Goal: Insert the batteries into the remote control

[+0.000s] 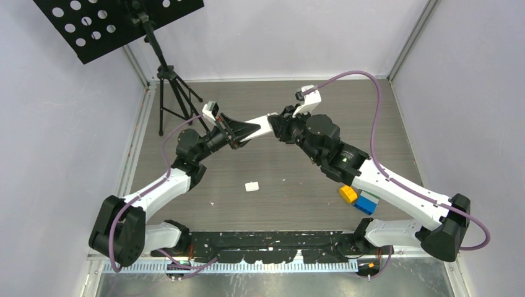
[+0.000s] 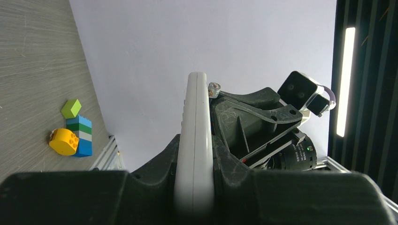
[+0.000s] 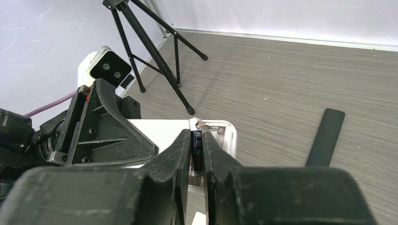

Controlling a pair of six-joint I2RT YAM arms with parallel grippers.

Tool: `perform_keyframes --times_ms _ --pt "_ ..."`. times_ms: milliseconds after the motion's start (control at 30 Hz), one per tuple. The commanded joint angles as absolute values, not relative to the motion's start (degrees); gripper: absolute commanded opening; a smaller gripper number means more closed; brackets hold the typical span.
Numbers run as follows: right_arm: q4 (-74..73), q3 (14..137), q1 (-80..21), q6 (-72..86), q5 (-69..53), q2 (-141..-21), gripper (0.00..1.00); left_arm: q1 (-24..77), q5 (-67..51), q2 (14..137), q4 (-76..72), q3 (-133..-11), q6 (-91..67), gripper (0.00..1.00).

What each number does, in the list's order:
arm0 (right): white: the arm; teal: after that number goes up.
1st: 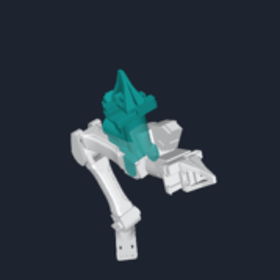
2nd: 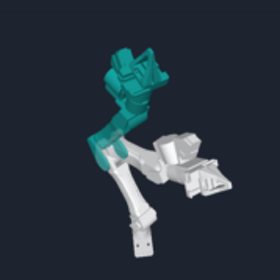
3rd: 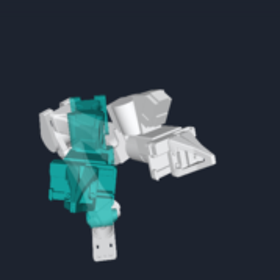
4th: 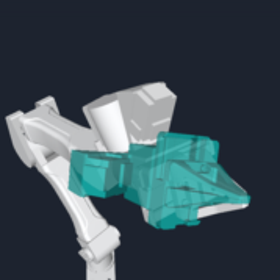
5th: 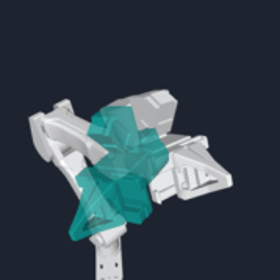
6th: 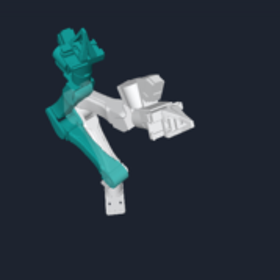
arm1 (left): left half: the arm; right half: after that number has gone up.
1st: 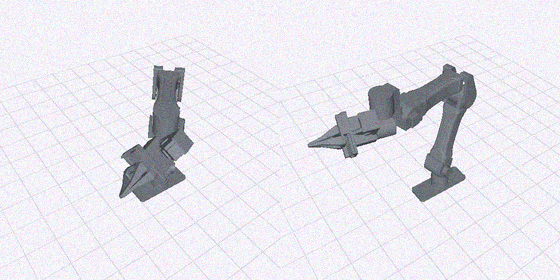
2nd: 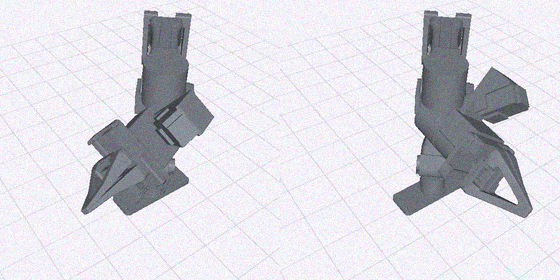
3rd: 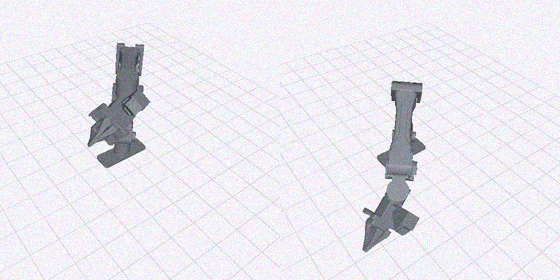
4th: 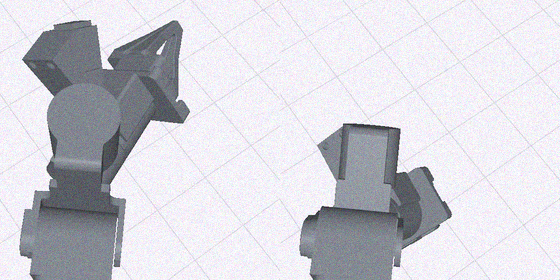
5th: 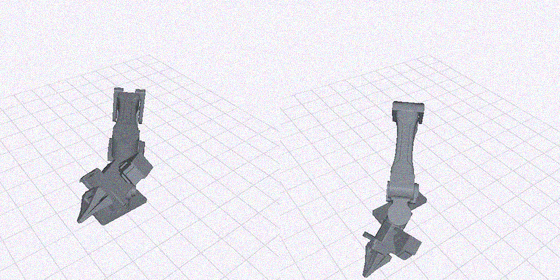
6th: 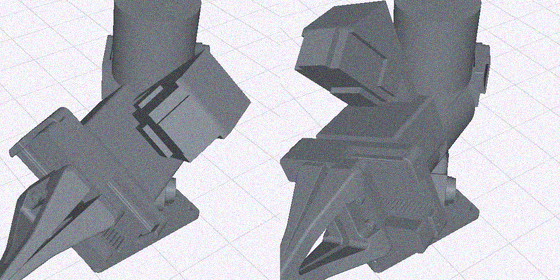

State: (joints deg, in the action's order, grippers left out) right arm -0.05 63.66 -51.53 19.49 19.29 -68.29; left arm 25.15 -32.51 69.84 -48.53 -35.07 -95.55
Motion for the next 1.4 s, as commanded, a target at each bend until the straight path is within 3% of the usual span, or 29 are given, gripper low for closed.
perform_keyframes --times_ms 0,633,900,1100,1367 --pt "-4.5 65.1 -51.9 21.2 21.4 -69.1 0.19 25.4 -31.7 67.2 -54.5 -36.0 -95.7 0.0" --pt "-4.8 65.8 -51.1 26.2 23.4 -65.3 0.43 25.4 -31.4 67.9 -54.1 -35.2 -92.8 0.0" --pt "-6.7 61.8 -49.5 46.1 24.5 -58.4 0.81 25.3 -30.6 68.9 -58.6 -33.7 -88.2 0.0" --pt "1.5 55.5 -49.4 58.9 21.0 -57.6 0.85 25.3 -30.3 70.2 -64.6 -32.5 -87.1 0.0" --pt "19.9 48.8 -49.5 64.7 18.5 -59.9 0.87 25.3 -31.2 70.0 -66.9 -32.2 -86.2 0.0"
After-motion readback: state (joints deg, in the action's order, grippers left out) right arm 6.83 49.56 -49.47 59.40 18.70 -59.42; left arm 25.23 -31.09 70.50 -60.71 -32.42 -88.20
